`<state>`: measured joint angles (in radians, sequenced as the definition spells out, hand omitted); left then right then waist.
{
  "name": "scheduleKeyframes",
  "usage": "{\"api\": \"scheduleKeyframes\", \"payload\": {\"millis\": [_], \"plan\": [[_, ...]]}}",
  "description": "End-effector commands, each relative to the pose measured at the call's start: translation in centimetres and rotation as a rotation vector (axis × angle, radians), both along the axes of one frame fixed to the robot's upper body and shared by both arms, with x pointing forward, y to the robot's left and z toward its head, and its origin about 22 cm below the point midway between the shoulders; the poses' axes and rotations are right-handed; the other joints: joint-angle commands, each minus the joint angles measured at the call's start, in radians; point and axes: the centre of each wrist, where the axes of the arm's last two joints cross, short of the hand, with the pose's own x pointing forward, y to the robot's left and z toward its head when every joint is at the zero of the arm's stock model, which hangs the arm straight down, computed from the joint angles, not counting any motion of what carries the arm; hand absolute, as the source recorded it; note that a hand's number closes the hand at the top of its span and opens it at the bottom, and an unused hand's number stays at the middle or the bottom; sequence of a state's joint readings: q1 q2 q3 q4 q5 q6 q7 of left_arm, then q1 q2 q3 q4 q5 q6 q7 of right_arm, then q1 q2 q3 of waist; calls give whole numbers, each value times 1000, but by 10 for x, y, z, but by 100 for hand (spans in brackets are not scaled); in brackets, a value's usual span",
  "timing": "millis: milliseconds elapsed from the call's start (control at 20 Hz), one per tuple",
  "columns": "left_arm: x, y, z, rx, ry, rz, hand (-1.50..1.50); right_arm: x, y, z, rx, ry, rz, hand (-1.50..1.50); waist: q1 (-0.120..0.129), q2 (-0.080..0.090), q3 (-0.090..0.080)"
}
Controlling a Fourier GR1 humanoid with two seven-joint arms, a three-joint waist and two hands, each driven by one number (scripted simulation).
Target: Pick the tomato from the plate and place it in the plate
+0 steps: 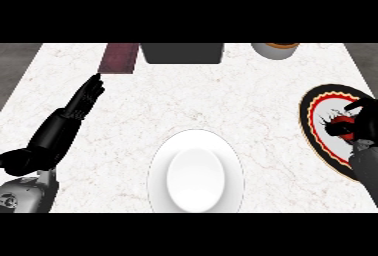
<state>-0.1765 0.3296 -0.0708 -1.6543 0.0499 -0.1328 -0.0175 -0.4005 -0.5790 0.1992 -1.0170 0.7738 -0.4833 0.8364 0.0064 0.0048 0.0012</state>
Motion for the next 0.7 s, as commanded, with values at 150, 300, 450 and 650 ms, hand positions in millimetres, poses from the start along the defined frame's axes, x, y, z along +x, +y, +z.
{"api": "scheduleKeyframes", "payload": {"millis": [150, 300, 450, 650], "plan": [[5, 5, 2, 2, -7, 4, 0, -16, -38, -42, 4, -81, 50, -150, -1, -2, 0], [11, 14, 19, -6, 7, -5, 0, -1, -41, -35, 0, -162, 75, -150, 4, -1, 0], [-8, 8, -11, 5, 3, -7, 0, -3, -31, -37, 31, -241, 139, -150, 1, -3, 0], [-16, -1, -15, 11, 10, -6, 0, -4, -44, -9, 61, -390, 220, -150, -4, -7, 0]]}}
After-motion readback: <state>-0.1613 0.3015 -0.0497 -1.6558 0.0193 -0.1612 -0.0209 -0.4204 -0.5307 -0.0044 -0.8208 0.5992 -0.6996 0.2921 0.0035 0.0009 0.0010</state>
